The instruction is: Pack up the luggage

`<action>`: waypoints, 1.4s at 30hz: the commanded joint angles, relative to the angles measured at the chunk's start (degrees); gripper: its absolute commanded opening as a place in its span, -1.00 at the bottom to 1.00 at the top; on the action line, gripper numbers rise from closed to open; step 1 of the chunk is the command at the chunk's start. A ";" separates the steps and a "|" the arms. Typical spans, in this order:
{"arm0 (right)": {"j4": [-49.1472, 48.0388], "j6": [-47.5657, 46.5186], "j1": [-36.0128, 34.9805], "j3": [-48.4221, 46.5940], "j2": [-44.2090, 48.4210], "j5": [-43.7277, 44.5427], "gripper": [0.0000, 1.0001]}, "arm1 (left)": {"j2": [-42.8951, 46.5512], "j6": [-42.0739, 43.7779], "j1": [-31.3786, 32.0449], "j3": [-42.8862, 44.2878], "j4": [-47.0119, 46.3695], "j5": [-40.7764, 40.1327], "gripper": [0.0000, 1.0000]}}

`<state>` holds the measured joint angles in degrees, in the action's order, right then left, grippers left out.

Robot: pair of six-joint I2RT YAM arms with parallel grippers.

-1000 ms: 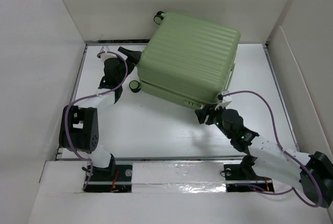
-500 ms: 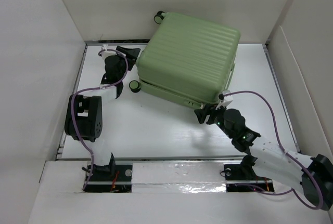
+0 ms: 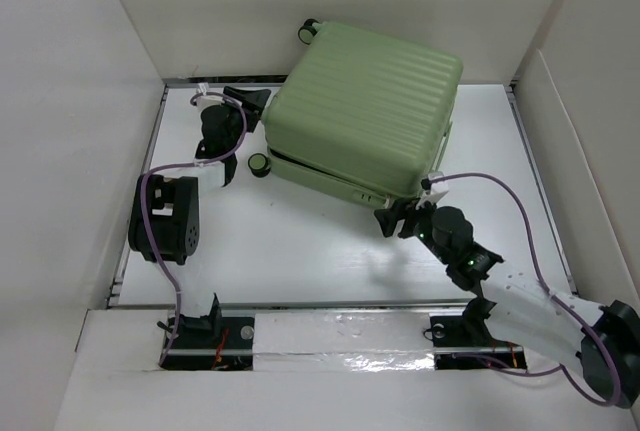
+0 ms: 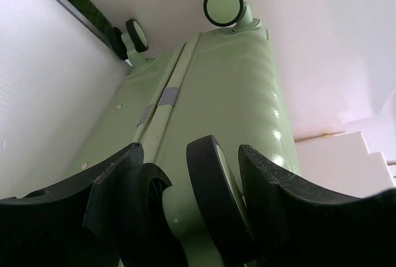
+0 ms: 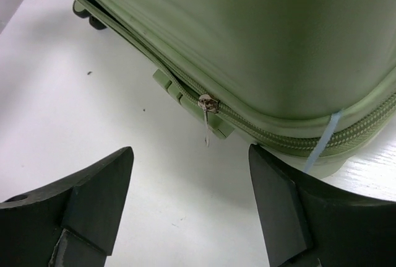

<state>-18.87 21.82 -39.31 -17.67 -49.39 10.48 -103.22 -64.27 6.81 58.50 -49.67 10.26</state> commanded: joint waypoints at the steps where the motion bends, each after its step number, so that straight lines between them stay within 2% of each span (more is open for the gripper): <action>1: -1.86 -0.82 0.90 -3.16 -3.07 0.24 0.49 | 3.10 2.82 1.28 -1.19 -6.13 1.16 -1.00; 2: -2.65 -0.82 0.90 -3.25 -3.78 0.68 0.41 | 3.63 3.36 1.28 -1.63 -6.58 1.25 -1.00; 3: -4.14 -0.91 0.90 -3.42 -4.40 1.55 0.18 | 4.07 3.88 1.28 -2.77 -7.10 1.25 -1.00; 4: -5.55 -0.82 0.90 -3.16 -5.10 2.87 0.04 | 5.21 4.59 1.80 -3.39 -7.37 1.16 -1.00; 5: -7.30 -0.82 0.90 -2.98 -6.24 3.23 -0.01 | 5.74 5.98 1.80 -3.91 -7.55 1.25 -1.00; 8: -13.80 -0.64 0.90 -2.81 -8.61 5.68 0.02 | 8.29 8.28 3.38 -6.90 -8.51 1.52 -1.00; 10: -14.78 -0.99 0.90 -3.16 -9.58 6.47 0.04 | 9.43 8.63 3.39 -8.92 -9.30 1.08 -1.00; 12: -17.76 -0.12 0.37 -2.90 -11.25 7.79 0.00 | 10.67 7.85 4.09 -12.68 -12.01 0.73 -1.00; 14: -20.05 0.67 -0.15 -2.46 -12.48 9.82 -0.18 | 12.51 7.06 4.70 -15.42 -14.30 0.11 -1.00; 15: -21.72 0.94 -0.68 -2.19 -13.53 10.61 -0.44 | 13.04 6.79 4.71 -17.43 -15.53 0.11 -1.00; 17: -23.31 1.20 -1.20 -1.49 -13.72 12.89 -0.68 | 14.88 6.88 5.32 -19.29 -16.16 -0.33 -1.00; 18: -24.18 1.12 -1.21 -0.71 -13.55 13.68 -0.87 | 15.67 6.96 5.32 -20.34 -16.94 -0.59 -1.00; 20: -23.67 0.77 -1.82 -0.09 -12.14 15.27 -1.00 | 18.04 8.10 6.72 -22.81 -16.87 -1.82 -1.00; 22: -21.39 0.07 -1.82 0.09 -10.91 16.14 -1.00 | 20.67 9.24 8.12 -25.36 -16.42 -3.13 -1.00; 27: -15.08 -7.49 2.74 -1.22 -4.42 12.73 -1.00 | 26.22 13.11 18.47 -29.84 -14.68 -8.06 -1.00; 33: -3.74 -15.75 9.77 -9.04 0.08 0.26 -1.00 | 31.32 15.22 29.47 -33.89 -12.83 -13.42 -1.00; 35: -1.44 -16.02 9.78 -10.62 -0.45 -7.73 -1.00 | 31.76 15.93 34.31 -33.89 -12.38 -15.18 -1.00; 38: -1.77 -14.19 5.75 -9.23 -1.59 -16.62 -1.00 | 31.85 15.23 35.82 -34.06 -12.03 -15.19 -1.00; 39: -5.09 -11.22 1.21 -7.92 -2.11 -17.50 -1.00 | 31.85 14.79 35.82 -34.07 -12.90 -15.10 -1.00; 42: -11.60 -7.06 -6.54 -3.95 -6.32 -17.52 -1.00 | 30.89 14.26 35.82 -32.49 -13.43 -13.08 -1.00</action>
<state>-14.83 10.00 -38.04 -21.41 -54.19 7.73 -71.44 -51.57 39.77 24.71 -62.76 -13.63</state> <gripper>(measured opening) 0.020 0.569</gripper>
